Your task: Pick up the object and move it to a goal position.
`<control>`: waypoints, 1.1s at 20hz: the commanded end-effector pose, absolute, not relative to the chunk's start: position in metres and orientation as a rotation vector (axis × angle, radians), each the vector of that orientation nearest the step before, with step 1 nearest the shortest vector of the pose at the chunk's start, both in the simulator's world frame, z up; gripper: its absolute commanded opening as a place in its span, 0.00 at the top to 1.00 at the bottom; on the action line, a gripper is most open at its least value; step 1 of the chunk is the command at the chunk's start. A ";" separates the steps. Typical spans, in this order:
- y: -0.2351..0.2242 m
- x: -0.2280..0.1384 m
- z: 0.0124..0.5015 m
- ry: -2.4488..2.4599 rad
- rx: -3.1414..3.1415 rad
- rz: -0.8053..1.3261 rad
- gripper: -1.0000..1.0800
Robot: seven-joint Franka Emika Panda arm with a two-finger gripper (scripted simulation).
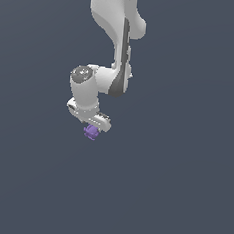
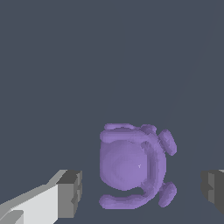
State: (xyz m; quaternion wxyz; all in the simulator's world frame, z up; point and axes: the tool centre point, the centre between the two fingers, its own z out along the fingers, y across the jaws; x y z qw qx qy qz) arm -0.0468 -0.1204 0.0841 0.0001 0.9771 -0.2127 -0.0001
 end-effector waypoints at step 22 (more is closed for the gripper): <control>-0.121 -0.048 0.040 -0.677 3.068 0.000 1.00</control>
